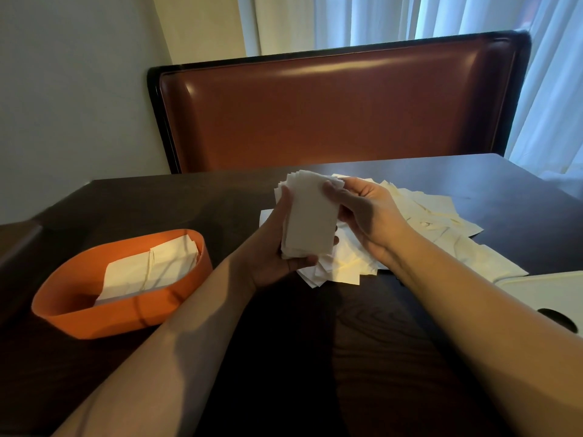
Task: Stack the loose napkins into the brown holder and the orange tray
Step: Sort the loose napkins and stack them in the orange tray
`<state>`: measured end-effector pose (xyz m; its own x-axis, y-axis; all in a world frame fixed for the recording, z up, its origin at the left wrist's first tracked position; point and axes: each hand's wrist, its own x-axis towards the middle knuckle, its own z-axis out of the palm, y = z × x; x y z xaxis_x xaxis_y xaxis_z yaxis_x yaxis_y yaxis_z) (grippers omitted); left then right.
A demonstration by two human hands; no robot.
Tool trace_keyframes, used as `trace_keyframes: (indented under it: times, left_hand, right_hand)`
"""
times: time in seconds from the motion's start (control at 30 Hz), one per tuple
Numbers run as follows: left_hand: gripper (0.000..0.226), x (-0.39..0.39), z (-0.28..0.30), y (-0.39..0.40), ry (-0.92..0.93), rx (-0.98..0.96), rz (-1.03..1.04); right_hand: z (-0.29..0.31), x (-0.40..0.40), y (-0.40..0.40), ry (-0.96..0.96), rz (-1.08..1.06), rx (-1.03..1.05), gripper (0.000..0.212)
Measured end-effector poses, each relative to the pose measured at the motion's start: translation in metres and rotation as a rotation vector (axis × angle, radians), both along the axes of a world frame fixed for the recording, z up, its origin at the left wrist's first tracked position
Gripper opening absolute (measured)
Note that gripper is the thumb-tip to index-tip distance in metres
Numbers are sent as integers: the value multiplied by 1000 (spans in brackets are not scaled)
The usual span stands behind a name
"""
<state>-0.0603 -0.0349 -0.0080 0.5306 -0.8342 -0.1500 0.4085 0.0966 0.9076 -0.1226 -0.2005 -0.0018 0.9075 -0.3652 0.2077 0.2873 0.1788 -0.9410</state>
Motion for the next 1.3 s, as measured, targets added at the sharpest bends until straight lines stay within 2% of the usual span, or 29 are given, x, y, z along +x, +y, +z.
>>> trace_keyframes:
  times: [0.1,0.27,0.4,0.47,0.5,0.57,0.6,0.67,0.8,0.9,0.97,1.07,1.2,1.3]
  left_hand:
    - [74,-3,1,0,24,6,-6]
    - [48,-6,2,0,-12,18,38]
    - [37,-8,2,-1,47,-49,147]
    - [40,-3,1,-3,58,-104,265]
    - [47,-3,2,-3,27,-111,308]
    - [62,-4,5,-5,-143,4,384]
    - [61,-6,5,-7,-209,14,376]
    - [44,-4,0,-9,-260,0,379]
    - [27,6,-3,-8,-249,-164,526]
    - [38,14,-9,-6,-296,-60,541]
    - [47,15,-12,-7,-322,44,522]
    - [46,16,-15,-10,-385,159,496]
    - [36,14,-17,-13,-541,286,431]
    - [32,13,-17,-13,-551,327,404]
  right_hand:
    - [-1,0,2,1,10,8,30]
    - [-6,2,9,-1,-79,-55,33]
    - [-7,8,11,113,-128,-149,54]
    - [-9,9,14,177,-107,-248,59]
    - [-10,10,15,193,-85,-283,52]
    - [-13,10,19,213,-22,-299,33]
    - [-13,9,21,216,17,-292,29]
    - [-12,8,24,185,59,-322,27]
    - [-7,7,14,88,-155,-409,19]
    - [-1,3,-3,52,-231,-666,26]
    - [-3,1,-10,92,-151,-691,36]
    - [-13,3,-18,180,-112,-820,51]
    - [-16,7,-23,211,-126,-807,47]
    - [-19,8,-26,250,-103,-814,47]
